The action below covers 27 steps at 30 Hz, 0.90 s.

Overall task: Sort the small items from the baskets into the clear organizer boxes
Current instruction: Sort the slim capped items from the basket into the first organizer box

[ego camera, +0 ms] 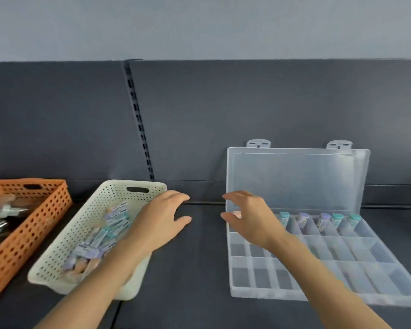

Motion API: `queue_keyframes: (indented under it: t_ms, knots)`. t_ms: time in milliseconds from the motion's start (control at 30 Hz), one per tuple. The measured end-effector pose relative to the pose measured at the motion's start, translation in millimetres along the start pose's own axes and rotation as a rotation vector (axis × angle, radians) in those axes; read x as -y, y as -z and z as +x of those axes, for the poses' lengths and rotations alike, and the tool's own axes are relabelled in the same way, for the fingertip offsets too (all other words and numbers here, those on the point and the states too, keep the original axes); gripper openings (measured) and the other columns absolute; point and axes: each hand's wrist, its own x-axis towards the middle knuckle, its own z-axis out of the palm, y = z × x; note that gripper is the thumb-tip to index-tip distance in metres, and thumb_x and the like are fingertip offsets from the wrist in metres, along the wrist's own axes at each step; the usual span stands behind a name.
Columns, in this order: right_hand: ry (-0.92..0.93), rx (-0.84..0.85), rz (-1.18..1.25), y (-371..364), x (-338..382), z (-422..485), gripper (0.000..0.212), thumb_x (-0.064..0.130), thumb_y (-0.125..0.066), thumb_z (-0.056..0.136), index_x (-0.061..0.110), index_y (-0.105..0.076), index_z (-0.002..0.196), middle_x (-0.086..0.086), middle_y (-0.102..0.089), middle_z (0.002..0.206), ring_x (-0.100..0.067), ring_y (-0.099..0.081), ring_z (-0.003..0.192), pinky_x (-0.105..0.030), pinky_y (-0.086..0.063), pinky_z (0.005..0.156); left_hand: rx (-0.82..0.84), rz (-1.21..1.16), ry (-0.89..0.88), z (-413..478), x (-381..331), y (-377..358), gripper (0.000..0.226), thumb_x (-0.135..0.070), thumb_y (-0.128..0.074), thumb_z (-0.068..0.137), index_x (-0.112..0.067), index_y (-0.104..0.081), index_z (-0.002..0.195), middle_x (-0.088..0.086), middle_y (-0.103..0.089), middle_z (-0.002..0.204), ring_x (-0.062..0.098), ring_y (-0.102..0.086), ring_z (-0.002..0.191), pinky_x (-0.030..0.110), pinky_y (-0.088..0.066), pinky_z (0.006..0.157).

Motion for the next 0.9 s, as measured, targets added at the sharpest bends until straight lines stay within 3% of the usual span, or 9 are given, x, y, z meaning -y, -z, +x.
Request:
queue_keyframes:
  t_ms: [133,233,367,567,633,700,767,900]
  knots:
    - [0.019,-0.008,-0.004,-35,46,12,0.046,0.031,-0.058,0.091,0.018,-0.05,0.134,0.003,-0.051,0.136,-0.015,-0.053,0.119,-0.026,-0.041,0.099,0.024,0.02,0.064,-20,69,23,0.052,-0.037,-0.062,0.086,-0.027,-0.048,0.135,-0.009,-0.046,0.14,0.011,-0.042,0.128,0.029,-0.036,0.104]
    - [0.022,-0.024,0.012,-56,78,18,0.045,0.028,-0.058,0.092,0.016,-0.049,0.135,0.003,-0.05,0.137,-0.013,-0.049,0.123,-0.021,-0.038,0.099,0.079,0.034,0.076,-30,108,32,0.054,-0.039,-0.062,0.086,-0.026,-0.047,0.136,-0.008,-0.045,0.14,0.011,-0.043,0.126,0.031,-0.038,0.105]
    - [0.028,-0.041,0.036,-79,115,25,0.042,0.023,-0.058,0.092,0.014,-0.052,0.133,0.0,-0.055,0.132,-0.013,-0.048,0.123,-0.024,-0.041,0.097,0.186,0.052,0.055,-39,139,37,0.053,-0.04,-0.06,0.088,-0.022,-0.047,0.136,-0.005,-0.047,0.138,0.012,-0.046,0.124,0.03,-0.04,0.101]
    - [-0.009,-0.046,0.037,-102,147,28,0.039,0.021,-0.057,0.092,0.015,-0.054,0.131,-0.001,-0.057,0.13,-0.018,-0.052,0.117,-0.029,-0.047,0.092,0.381,0.03,0.036,-49,155,28,0.039,-0.035,-0.06,0.087,-0.019,-0.058,0.123,0.003,-0.06,0.118,0.021,-0.059,0.102,0.035,-0.05,0.082]
    - [-0.013,-0.038,0.028,-107,151,29,0.037,0.019,-0.056,0.092,0.014,-0.056,0.129,-0.002,-0.057,0.129,-0.019,-0.053,0.116,-0.028,-0.046,0.091,0.407,0.03,0.014,-50,151,22,0.029,-0.031,-0.062,0.087,-0.015,-0.062,0.11,0.005,-0.063,0.104,0.023,-0.062,0.091,0.027,-0.043,0.066]
    - [-0.009,-0.041,0.022,-109,154,32,0.036,0.017,-0.054,0.092,0.013,-0.057,0.127,-0.002,-0.058,0.128,-0.018,-0.053,0.114,-0.025,-0.045,0.088,0.434,0.053,-0.014,-48,146,18,0.015,-0.029,-0.062,0.086,-0.018,-0.062,0.096,0.001,-0.061,0.09,0.021,-0.06,0.082,0.025,-0.037,0.06]
    - [-0.016,-0.049,0.026,-109,155,34,0.036,0.018,-0.054,0.092,0.015,-0.057,0.128,-0.001,-0.058,0.127,-0.017,-0.055,0.112,-0.021,-0.044,0.085,0.473,0.052,-0.024,-45,139,15,0.012,-0.025,-0.061,0.087,-0.019,-0.06,0.097,-0.002,-0.059,0.093,0.015,-0.058,0.085,0.024,-0.037,0.064]
    - [-0.029,-0.08,0.041,-112,154,40,0.036,0.02,-0.055,0.092,0.017,-0.057,0.128,0.0,-0.059,0.124,-0.015,-0.056,0.108,-0.015,-0.038,0.08,0.553,0.117,-0.019,-38,126,15,0.026,-0.018,-0.062,0.083,-0.012,-0.056,0.108,0.003,-0.06,0.101,0.019,-0.059,0.092,0.03,-0.049,0.076]
